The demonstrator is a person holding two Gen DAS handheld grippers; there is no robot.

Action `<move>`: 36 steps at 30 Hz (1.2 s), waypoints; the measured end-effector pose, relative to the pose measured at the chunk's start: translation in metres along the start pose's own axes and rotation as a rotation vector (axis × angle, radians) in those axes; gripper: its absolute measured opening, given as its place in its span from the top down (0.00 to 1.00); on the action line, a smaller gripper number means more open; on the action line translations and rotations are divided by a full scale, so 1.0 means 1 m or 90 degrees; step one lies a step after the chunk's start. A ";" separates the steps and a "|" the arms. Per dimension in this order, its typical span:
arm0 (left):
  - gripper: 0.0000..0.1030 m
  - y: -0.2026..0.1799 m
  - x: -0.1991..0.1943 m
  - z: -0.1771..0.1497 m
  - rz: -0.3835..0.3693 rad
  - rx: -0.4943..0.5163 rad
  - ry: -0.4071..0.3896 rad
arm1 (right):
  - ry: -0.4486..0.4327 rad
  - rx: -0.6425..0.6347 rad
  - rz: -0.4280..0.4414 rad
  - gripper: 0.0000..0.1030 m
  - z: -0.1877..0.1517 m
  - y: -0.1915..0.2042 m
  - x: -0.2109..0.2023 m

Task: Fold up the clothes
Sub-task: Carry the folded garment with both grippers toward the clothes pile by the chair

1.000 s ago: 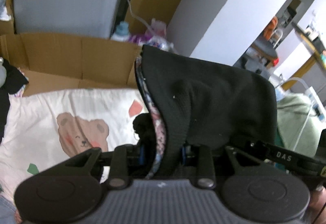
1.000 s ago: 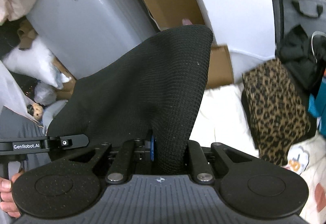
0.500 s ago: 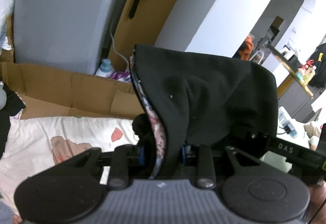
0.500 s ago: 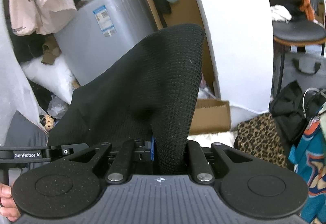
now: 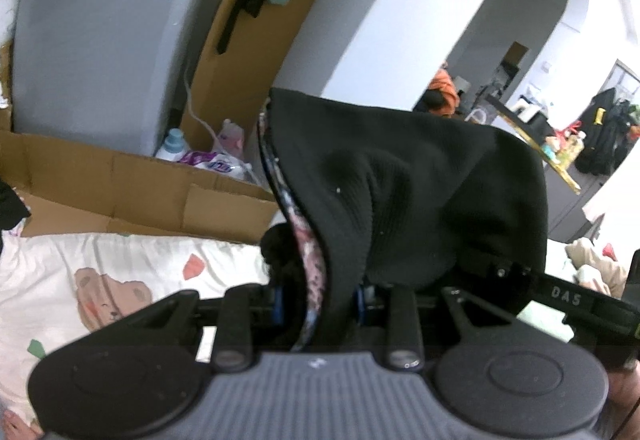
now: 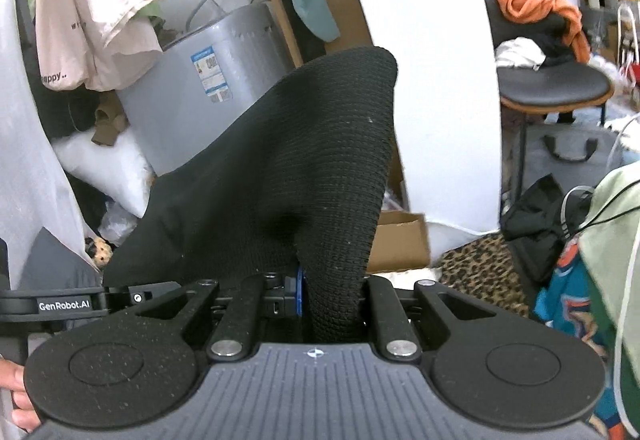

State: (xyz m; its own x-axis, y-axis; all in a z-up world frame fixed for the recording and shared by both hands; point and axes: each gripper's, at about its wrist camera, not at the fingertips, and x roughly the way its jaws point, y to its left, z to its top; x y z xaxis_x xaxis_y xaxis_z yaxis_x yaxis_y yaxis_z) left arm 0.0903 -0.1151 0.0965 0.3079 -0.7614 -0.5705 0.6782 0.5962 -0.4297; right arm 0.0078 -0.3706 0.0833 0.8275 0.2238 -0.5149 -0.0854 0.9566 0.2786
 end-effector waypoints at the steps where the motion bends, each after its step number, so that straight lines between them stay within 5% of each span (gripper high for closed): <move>1: 0.68 -0.002 0.000 -0.002 -0.005 0.002 -0.001 | -0.002 -0.001 -0.003 0.89 0.000 -0.001 -0.005; 25: 0.68 -0.050 0.001 -0.019 -0.081 0.057 -0.018 | -0.036 -0.028 -0.070 0.89 0.001 -0.022 -0.073; 36: 0.68 -0.064 0.042 -0.023 -0.082 0.093 -0.004 | -0.035 -0.031 -0.076 0.89 -0.006 -0.063 -0.050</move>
State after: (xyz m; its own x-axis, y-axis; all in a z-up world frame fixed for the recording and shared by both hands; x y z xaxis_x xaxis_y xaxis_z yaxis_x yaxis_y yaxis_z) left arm 0.0443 -0.1796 0.0840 0.2156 -0.8312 -0.5125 0.8017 0.4503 -0.3931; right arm -0.0313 -0.4407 0.0862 0.8628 0.0977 -0.4960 -0.0092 0.9840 0.1778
